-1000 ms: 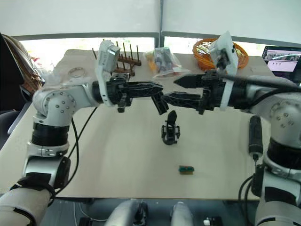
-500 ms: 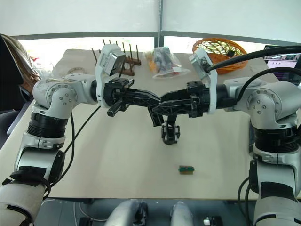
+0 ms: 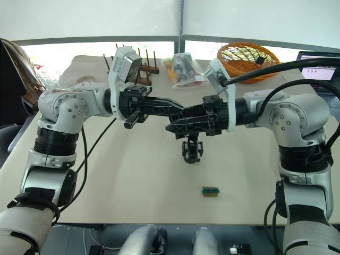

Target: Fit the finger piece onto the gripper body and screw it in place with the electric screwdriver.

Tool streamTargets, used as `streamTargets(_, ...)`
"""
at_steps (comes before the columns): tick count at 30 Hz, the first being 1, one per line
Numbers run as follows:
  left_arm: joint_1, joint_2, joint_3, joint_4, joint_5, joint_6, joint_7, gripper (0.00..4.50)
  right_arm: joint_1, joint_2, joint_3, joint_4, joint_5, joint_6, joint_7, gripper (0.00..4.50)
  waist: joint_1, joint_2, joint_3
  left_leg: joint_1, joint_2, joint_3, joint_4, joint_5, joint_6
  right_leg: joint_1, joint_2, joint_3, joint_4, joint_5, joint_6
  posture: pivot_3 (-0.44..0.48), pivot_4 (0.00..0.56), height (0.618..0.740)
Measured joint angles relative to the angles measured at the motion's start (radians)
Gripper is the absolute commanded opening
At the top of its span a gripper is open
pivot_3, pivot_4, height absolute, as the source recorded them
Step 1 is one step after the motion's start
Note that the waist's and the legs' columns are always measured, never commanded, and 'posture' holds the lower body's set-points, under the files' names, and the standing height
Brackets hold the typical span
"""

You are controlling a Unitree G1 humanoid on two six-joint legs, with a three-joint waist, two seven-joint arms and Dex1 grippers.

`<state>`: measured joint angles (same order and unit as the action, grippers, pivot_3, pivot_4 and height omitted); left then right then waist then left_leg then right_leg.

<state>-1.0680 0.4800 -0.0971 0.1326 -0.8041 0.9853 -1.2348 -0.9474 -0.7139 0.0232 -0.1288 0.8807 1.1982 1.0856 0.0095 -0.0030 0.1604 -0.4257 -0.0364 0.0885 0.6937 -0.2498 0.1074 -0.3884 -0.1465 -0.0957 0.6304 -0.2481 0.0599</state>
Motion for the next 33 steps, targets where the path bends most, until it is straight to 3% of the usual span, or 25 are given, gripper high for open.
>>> streamTargets(7,0.001,0.003,0.000,0.000,0.025,-0.016,-0.010,0.00,-0.009,-0.005,0.004,0.006,-0.014,-0.029,0.007,0.43,0.000,0.000,0.000,0.000,0.000,0.000,0.000,0.000,0.000,0.000,0.000,0.000,0.000,0.000,0.000,0.000,0.150,0.740)
streamTargets(14,0.001,0.001,-0.008,0.000,0.047,-0.026,-0.027,0.00,0.009,-0.008,0.006,-0.016,-0.035,-0.051,0.014,0.34,0.000,0.000,0.000,0.000,0.000,0.000,0.000,0.000,0.000,0.000,0.000,0.000,0.000,0.000,0.000,0.000,0.150,0.740)
streamTargets(20,0.021,0.039,-0.038,-0.006,0.087,-0.074,-0.090,2.65,0.066,-0.022,0.002,-0.043,-0.046,-0.103,0.019,0.34,-0.001,0.000,0.000,0.000,0.000,0.000,0.000,0.000,0.000,0.000,0.000,0.000,0.000,0.000,0.000,0.000,0.150,0.740)
streamTargets(24,0.090,0.118,-0.096,-0.006,0.215,-0.275,-0.181,4.49,0.138,-0.051,-0.002,-0.079,-0.084,-0.189,0.027,0.34,-0.002,0.000,0.000,0.001,0.000,0.001,0.000,0.000,0.000,0.000,0.000,0.000,-0.001,0.000,0.000,0.000,0.150,0.740)
streamTargets(28,0.217,0.135,-0.175,0.054,0.399,-0.546,-0.205,4.50,0.233,-0.078,-0.011,-0.108,-0.127,-0.288,0.038,0.34,0.004,0.000,0.000,0.000,0.000,0.001,0.001,0.000,0.000,0.000,0.000,0.000,-0.003,0.000,0.000,0.000,0.150,0.740)
streamTargets(33,0.293,0.031,-0.258,0.225,0.595,-0.841,-0.133,4.50,0.350,-0.098,-0.009,-0.127,-0.207,-0.427,0.066,0.34,0.014,0.000,0.000,-0.001,-0.001,0.001,0.002,0.000,0.001,0.000,-0.001,0.000,-0.003,0.000,0.000,0.000,0.150,0.740)
